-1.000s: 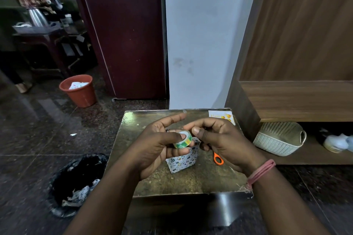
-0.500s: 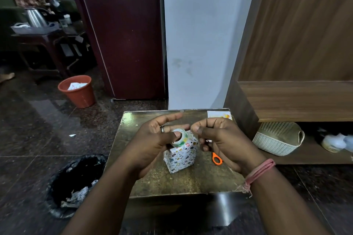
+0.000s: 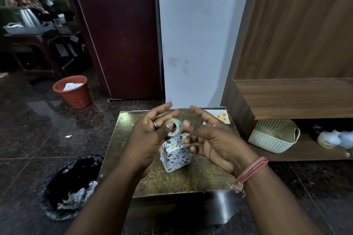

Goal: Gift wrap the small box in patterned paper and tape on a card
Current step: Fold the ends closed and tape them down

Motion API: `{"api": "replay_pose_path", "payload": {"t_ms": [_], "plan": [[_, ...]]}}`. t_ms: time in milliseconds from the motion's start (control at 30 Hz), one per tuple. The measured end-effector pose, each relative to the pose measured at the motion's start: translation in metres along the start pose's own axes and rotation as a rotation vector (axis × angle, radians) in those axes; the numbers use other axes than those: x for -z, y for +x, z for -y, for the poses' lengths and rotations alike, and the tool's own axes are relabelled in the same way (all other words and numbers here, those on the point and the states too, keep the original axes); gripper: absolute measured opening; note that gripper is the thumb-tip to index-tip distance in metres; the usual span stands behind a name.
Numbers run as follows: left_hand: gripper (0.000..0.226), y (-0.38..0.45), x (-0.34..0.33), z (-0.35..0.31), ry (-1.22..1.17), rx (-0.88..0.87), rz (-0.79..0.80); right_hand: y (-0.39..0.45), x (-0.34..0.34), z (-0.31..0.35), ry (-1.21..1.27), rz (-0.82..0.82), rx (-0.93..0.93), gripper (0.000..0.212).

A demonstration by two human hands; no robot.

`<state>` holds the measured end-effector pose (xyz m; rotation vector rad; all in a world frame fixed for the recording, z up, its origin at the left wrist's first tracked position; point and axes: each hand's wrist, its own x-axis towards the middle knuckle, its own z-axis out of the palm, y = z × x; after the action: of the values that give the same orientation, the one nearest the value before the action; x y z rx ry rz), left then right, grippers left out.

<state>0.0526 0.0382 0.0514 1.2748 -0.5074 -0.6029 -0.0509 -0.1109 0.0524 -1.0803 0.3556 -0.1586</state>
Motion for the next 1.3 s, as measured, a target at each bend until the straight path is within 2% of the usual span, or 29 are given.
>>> {"api": "replay_pose_path", "payload": {"t_ms": [67, 233, 333, 400, 467, 500, 567, 667, 800, 867, 967, 1067, 1167, 1300], "plan": [[0.052, -0.001, -0.003, 0.000, -0.007, -0.011, -0.028, 0.001, -0.002, -0.001, -0.032, -0.017, 0.040, 0.083], [0.054, -0.001, -0.009, 0.002, 0.088, -0.091, -0.038, 0.003, -0.002, -0.001, -0.040, -0.044, 0.133, 0.067], [0.064, -0.004, -0.012, 0.000, 0.112, -0.129, -0.019, 0.004, 0.014, 0.007, -0.095, -0.107, 0.174, 0.064], [0.061, -0.003, -0.011, 0.001, 0.133, -0.159, -0.030, 0.006, 0.037, 0.011, -0.331, -0.291, 0.222, 0.061], [0.048, -0.002, -0.008, 0.003, 0.123, -0.156, -0.050, 0.007, 0.068, 0.008, -0.772, -0.483, 0.224, 0.062], [0.042, -0.001, -0.006, 0.004, 0.110, -0.148, -0.058, 0.006, 0.083, 0.005, -0.975, -0.529, 0.183, 0.064], [0.033, -0.001, -0.005, 0.005, 0.084, -0.124, -0.069, 0.005, 0.102, -0.005, -1.234, -0.542, 0.075, 0.062], [0.028, -0.002, -0.009, 0.006, 0.054, -0.087, -0.060, 0.011, 0.106, -0.020, -1.334, -0.508, 0.028, 0.056], [0.026, -0.005, -0.010, 0.007, 0.104, -0.068, -0.025, 0.020, 0.102, -0.033, -1.424, -0.546, 0.023, 0.067], [0.026, -0.005, -0.008, 0.007, 0.113, -0.058, -0.021, 0.022, 0.101, -0.033, -1.411, -0.566, 0.047, 0.063], [0.026, -0.003, -0.006, 0.004, 0.070, -0.048, -0.022, 0.024, 0.101, -0.027, -1.321, -0.562, 0.059, 0.042], [0.024, -0.003, -0.007, 0.001, -0.015, -0.020, -0.011, 0.024, 0.088, -0.016, -1.028, -0.552, 0.172, 0.023], [0.021, -0.004, -0.008, 0.001, -0.051, 0.014, 0.006, 0.015, 0.049, -0.002, -0.685, -0.359, 0.347, 0.010], [0.023, -0.003, -0.005, 0.003, -0.003, 0.022, 0.026, 0.011, 0.017, 0.005, -0.338, -0.122, 0.368, 0.030]]}}
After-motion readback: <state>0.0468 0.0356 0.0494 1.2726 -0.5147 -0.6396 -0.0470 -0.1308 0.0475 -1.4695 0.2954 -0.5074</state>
